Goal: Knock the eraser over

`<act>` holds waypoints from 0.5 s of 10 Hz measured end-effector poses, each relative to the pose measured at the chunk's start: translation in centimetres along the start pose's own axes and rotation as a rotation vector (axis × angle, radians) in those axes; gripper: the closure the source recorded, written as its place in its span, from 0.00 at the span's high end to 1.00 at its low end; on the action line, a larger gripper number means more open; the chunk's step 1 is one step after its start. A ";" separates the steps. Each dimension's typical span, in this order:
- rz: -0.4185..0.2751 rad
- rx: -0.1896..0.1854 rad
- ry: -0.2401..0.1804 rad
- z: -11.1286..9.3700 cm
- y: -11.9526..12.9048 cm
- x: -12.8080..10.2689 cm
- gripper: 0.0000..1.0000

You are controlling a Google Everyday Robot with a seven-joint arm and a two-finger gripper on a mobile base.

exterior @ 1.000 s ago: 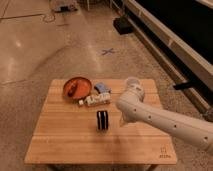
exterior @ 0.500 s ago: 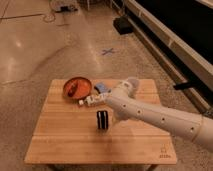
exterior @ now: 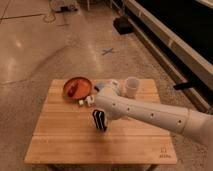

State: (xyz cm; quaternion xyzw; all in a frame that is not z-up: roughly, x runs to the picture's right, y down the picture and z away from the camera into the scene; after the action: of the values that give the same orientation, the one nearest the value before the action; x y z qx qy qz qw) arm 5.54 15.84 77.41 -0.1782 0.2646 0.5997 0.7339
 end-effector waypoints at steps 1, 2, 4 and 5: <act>-0.004 -0.003 -0.003 0.1 -0.3 -0.1 0.77; -0.008 -0.006 -0.002 0.0 0.1 0.1 0.77; -0.022 -0.005 -0.014 -0.6 2.4 -0.2 0.77; -0.024 -0.004 -0.017 -0.7 2.7 -0.2 0.77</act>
State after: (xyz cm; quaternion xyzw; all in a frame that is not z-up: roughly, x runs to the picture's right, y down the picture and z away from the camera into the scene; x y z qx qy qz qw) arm 2.79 15.88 77.12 -0.1779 0.2551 0.5928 0.7429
